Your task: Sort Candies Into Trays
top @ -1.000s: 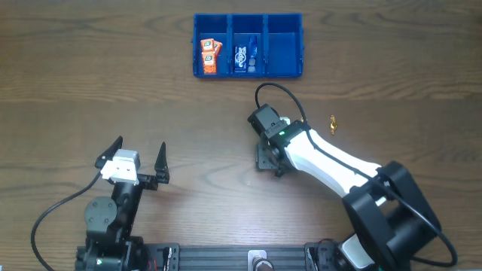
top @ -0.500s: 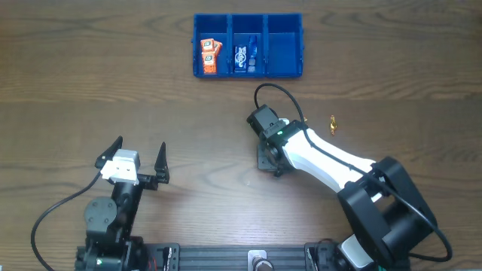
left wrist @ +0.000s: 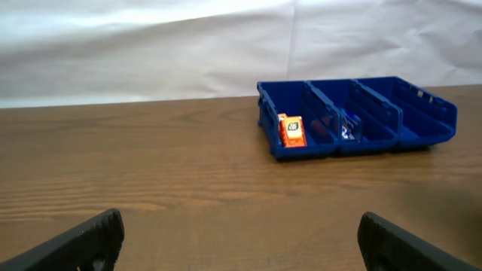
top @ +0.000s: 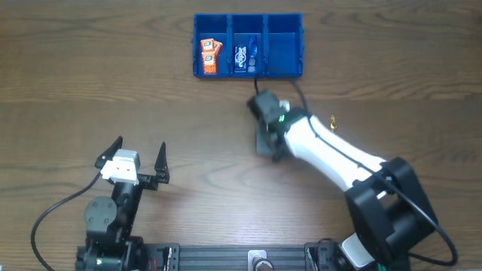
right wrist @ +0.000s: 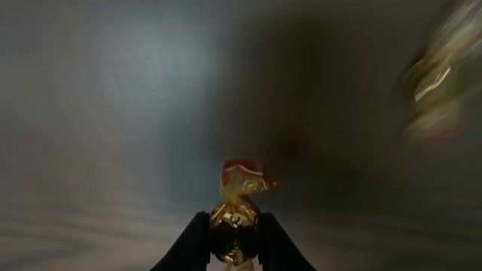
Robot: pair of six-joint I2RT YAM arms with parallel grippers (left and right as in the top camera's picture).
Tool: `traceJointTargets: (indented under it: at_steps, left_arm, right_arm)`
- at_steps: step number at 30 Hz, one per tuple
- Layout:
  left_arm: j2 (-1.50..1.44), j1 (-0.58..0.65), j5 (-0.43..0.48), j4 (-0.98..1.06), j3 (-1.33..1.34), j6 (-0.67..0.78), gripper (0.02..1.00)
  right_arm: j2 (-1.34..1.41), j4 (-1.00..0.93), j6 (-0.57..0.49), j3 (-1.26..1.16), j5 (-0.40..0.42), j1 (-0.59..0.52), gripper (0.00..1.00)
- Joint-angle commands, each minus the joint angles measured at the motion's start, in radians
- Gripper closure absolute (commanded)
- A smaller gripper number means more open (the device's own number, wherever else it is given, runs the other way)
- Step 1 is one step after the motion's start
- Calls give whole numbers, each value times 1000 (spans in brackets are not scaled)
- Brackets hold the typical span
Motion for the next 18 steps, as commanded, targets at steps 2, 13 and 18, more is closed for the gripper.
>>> traceJointTargets:
  at_steps: [2, 13, 18]
  left_arm:
    - [-6, 2, 19, -35, -18, 11, 23]
    - [-6, 2, 19, -35, -18, 11, 20]
    - [-6, 2, 19, -35, -18, 11, 20]
  right_arm:
    - [57, -77, -157, 444, 173, -115, 875]
    - [386, -34, -264, 853, 246, -200, 882]
    - [459, -14, -259, 853, 238, -227, 882]
